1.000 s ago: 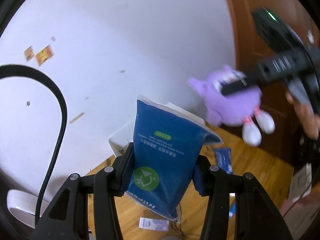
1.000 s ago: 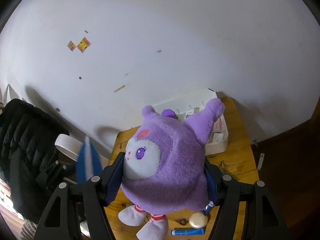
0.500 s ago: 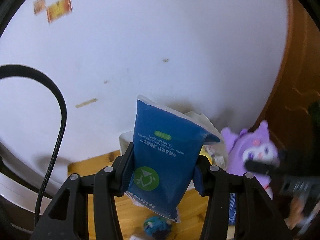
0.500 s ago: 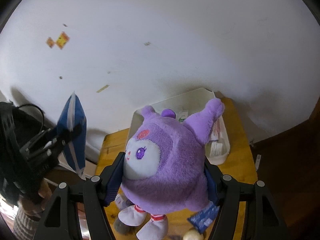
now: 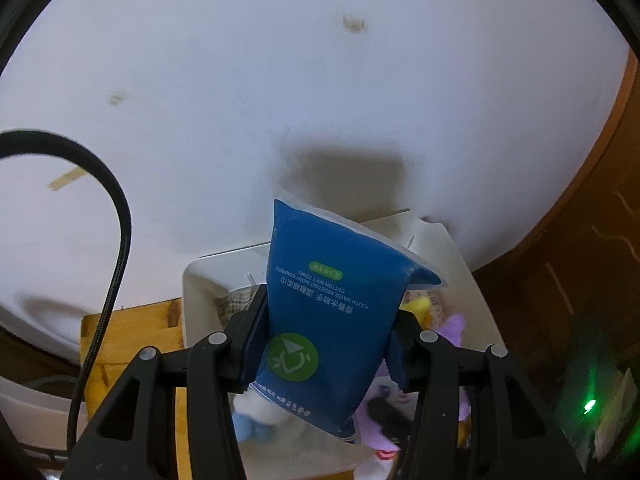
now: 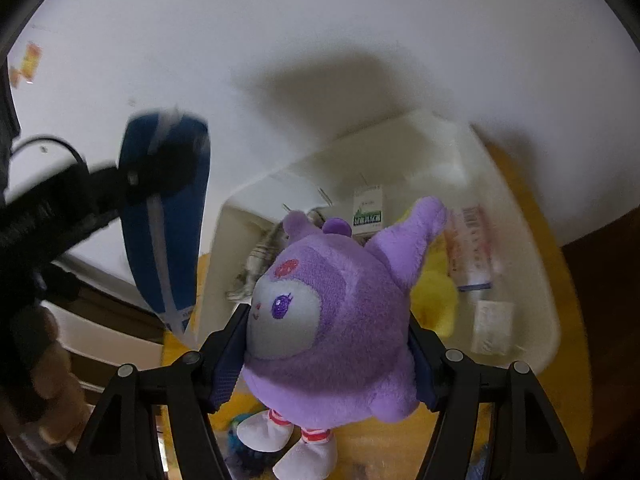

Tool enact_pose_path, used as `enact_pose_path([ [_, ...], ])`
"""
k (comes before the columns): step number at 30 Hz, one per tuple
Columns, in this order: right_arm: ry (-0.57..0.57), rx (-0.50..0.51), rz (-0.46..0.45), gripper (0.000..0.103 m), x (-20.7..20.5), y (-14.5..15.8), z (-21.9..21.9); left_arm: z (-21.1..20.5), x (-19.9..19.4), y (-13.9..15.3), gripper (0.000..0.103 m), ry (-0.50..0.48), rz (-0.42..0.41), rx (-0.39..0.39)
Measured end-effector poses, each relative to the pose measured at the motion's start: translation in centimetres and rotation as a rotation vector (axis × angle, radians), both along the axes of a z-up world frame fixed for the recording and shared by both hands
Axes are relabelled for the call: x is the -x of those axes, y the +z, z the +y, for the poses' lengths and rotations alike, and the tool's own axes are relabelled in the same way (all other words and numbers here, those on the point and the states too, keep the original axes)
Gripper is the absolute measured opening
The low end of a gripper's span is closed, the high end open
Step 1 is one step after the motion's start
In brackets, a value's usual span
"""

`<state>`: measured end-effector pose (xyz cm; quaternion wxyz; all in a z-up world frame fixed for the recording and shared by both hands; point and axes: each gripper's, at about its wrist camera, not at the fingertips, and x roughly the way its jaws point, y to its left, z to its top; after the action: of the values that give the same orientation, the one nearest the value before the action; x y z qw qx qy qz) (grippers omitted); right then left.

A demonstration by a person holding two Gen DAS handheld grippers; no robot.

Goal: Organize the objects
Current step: 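Carry the wipes packet and purple plush over the white tray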

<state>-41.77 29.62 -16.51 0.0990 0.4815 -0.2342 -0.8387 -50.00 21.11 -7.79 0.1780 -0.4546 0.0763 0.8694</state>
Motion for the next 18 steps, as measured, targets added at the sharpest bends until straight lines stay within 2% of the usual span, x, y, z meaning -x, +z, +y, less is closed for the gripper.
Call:
enact_pose_path([
  [5, -0.011, -0.046, -0.018, 0.07, 2.3, -3.4, -0.2, 1.4, 1.5, -2.9, 0.054, -0.002, -0.044, 0.017],
  [7, -0.007, -0.102, -0.006, 0.07, 2.8, -4.1, -0.6, 1.7, 2.4, -4.3, 0.054, -0.01, -0.077, 0.023],
  [9, 0.001, -0.198, 0.005, 0.07, 3.2, -4.6, -1.2, 2.0, 2.9, -5.7, 0.054, -0.014, -0.101, 0.031],
  [12, 0.023, -0.241, 0.032, 0.071, 3.0, -4.7, -1.5, 2.2, 3.4, -7.0, 0.054, -0.021, -0.107, 0.031],
  [15, 0.039, -0.259, 0.058, 0.075, 2.7, -4.7, -1.6, 2.3, 3.6, -7.5, 0.057, -0.031, -0.111, 0.025],
  [18, 0.059, -0.282, 0.077, 0.079, 2.3, -4.6, -1.6, 2.1, 3.8, -7.9, 0.068, -0.056, -0.155, 0.004],
])
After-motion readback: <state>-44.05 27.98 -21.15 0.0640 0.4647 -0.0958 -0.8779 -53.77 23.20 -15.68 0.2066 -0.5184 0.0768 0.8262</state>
